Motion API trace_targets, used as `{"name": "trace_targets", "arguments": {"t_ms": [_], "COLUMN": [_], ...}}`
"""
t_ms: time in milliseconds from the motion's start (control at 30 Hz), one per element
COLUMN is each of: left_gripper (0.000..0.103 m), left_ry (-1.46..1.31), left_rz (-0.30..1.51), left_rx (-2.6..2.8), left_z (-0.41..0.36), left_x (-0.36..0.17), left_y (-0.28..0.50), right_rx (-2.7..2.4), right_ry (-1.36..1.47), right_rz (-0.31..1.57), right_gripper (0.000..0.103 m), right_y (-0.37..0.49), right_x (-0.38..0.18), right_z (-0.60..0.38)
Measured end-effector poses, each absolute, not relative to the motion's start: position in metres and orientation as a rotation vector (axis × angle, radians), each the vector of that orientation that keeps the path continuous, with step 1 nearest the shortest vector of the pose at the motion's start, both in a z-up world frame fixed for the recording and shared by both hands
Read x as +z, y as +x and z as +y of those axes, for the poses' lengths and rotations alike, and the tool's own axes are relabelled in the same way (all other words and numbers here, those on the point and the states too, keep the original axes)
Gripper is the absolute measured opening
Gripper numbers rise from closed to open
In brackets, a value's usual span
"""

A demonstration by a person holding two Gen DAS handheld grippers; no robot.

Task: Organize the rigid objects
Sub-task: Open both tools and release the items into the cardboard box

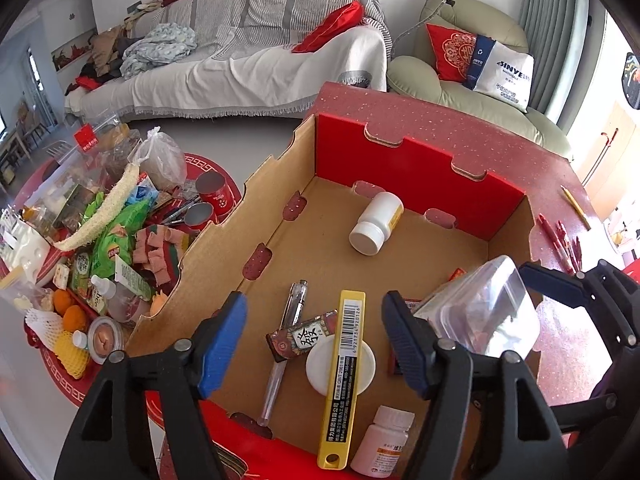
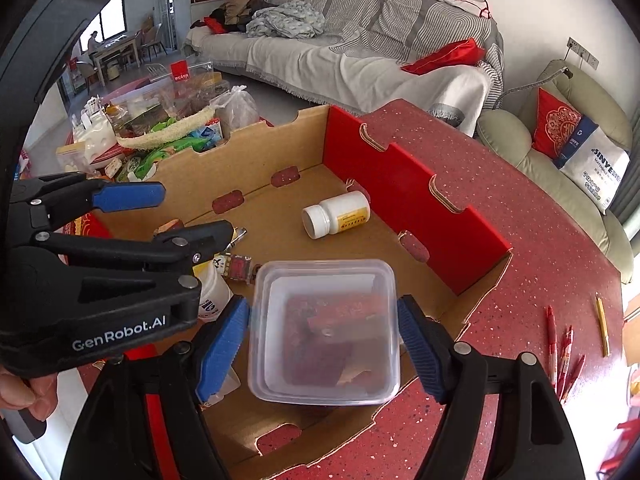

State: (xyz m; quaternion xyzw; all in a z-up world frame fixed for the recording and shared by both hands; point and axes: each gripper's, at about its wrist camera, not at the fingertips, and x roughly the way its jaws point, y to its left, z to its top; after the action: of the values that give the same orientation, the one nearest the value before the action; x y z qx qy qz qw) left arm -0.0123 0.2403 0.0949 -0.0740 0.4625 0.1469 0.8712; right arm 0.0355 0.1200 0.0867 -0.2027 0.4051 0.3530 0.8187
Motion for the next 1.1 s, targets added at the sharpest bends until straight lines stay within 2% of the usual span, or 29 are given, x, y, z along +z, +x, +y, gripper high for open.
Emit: {"name": "trace_targets", "arguments": {"t_ms": [433, 567, 1100], "left_gripper": [0.091, 0.102, 0.103], "left_ry": [-0.168, -0.178, -0.168], "left_rz": [0.953, 0.933, 0.916], "left_rx": [0.268, 0.271, 0.229], "left_z": [0.235, 0.235, 0.228], "left_x": [0.108, 0.113, 0.13], "left_y": [-0.011, -0.012, -0.022], "right_rx": [0.746, 0.74, 0.736], "right_ry": [-0.406, -0.402, -0.414], "right_rz": [0.786, 0.778, 0.733], "right_gripper": [0.078, 0.078, 0.078], "right_y": [0.033, 0.035, 0.028], "right_x": [0.108, 0.112, 0.132], "right_z": [0.097, 0.092, 0.076]}}
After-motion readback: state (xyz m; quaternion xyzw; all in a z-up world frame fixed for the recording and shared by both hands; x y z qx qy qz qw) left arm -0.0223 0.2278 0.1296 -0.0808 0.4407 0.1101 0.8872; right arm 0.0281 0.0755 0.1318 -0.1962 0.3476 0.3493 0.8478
